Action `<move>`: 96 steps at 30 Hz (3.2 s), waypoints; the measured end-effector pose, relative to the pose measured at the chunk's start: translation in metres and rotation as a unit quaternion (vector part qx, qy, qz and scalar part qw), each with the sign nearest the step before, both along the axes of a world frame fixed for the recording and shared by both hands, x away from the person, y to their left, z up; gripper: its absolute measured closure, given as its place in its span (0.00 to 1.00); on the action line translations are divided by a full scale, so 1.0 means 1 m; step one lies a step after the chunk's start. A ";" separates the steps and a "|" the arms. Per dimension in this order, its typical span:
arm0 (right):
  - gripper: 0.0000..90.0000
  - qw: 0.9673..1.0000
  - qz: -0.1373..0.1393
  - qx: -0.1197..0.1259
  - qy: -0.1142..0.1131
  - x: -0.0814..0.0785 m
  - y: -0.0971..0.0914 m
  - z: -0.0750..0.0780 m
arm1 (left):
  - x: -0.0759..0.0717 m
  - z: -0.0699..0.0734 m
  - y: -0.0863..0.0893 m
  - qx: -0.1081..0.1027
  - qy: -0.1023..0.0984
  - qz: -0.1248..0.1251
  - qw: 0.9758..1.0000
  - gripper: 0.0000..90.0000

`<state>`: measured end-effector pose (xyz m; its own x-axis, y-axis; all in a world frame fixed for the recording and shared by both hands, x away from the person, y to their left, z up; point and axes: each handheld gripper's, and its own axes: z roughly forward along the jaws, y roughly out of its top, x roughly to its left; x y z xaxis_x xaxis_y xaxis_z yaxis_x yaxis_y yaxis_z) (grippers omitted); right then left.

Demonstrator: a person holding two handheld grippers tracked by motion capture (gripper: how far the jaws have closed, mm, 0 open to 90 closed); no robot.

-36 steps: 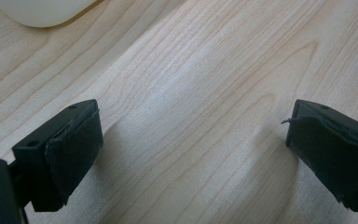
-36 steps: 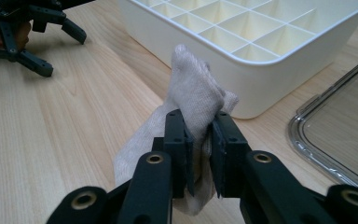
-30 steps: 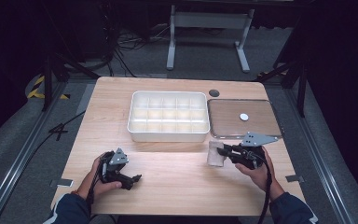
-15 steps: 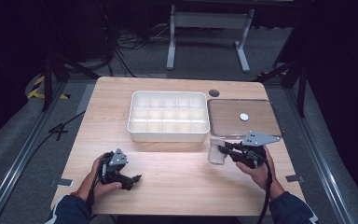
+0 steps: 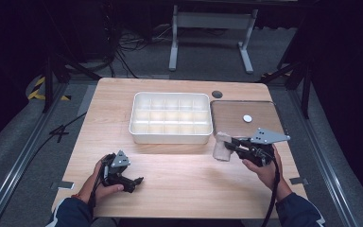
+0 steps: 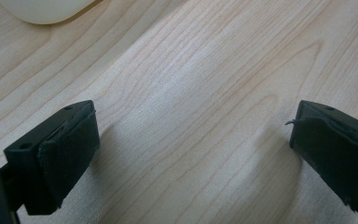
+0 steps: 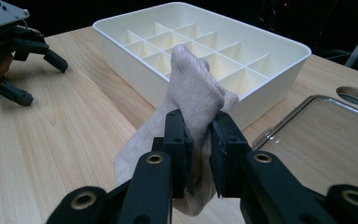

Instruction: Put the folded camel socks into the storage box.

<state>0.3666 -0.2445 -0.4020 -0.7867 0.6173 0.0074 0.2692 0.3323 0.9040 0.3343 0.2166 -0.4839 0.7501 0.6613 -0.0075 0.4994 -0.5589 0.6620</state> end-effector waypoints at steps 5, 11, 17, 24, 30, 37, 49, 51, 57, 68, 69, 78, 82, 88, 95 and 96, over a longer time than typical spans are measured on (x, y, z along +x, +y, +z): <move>0.87 1.000 0.000 -0.004 -0.010 0.006 0.000 0.008 | -0.002 0.000 -0.001 -0.001 0.001 0.012 1.000 0.01; 0.87 1.000 -0.001 -0.001 -0.023 0.016 0.003 0.019 | -0.002 0.000 -0.001 -0.003 0.002 0.010 1.000 0.01; 0.87 0.999 -0.002 -0.001 -0.033 0.027 0.005 0.027 | -0.001 0.000 0.000 0.002 0.002 0.007 1.000 0.01; 0.87 0.999 0.003 0.001 -0.048 0.038 0.013 0.040 | -0.001 0.000 0.000 0.002 0.002 0.007 1.000 0.01; 0.87 0.999 0.004 -0.002 -0.053 0.044 0.023 0.046 | -0.001 0.000 -0.001 -0.001 0.005 0.009 1.000 0.00; 0.87 0.999 0.009 -0.011 -0.052 0.052 0.037 0.046 | -0.003 0.000 -0.002 -0.001 0.003 0.013 1.000 0.00; 0.87 0.998 0.024 -0.015 -0.056 0.064 0.062 0.050 | -0.004 -0.001 -0.002 -0.005 0.003 0.014 1.000 0.00; 0.87 0.998 0.026 -0.018 -0.057 0.066 0.065 0.051 | -0.004 -0.001 -0.002 -0.006 0.004 0.015 1.000 0.00; 0.87 0.998 0.031 -0.025 -0.058 0.071 0.075 0.052 | -0.005 0.000 -0.002 -0.002 0.000 0.012 1.000 0.00; 0.87 0.998 0.031 -0.034 -0.050 0.084 0.091 0.044 | -0.005 0.000 -0.001 0.002 -0.001 0.009 1.000 0.00; 0.87 0.998 0.031 -0.035 -0.052 0.085 0.093 0.043 | -0.005 0.000 -0.001 0.002 -0.001 0.009 1.000 0.00; 0.87 0.997 0.036 -0.047 -0.041 0.094 0.107 0.029 | -0.006 0.000 -0.001 0.001 0.001 0.011 1.000 0.00; 0.87 0.997 0.034 -0.051 -0.036 0.098 0.108 0.025 | -0.006 0.000 -0.001 0.001 0.001 0.010 1.000 0.00; 0.87 0.997 0.030 -0.058 -0.029 0.103 0.111 0.017 | -0.006 0.000 -0.001 0.001 0.001 0.011 1.000 0.00; 0.87 0.997 0.021 -0.071 -0.021 0.110 0.116 0.007 | -0.006 0.000 -0.001 0.001 0.001 0.011 1.000 0.00; 0.87 0.997 0.020 -0.073 -0.020 0.110 0.117 0.006 | -0.006 0.000 -0.001 0.001 0.001 0.011 1.000 0.00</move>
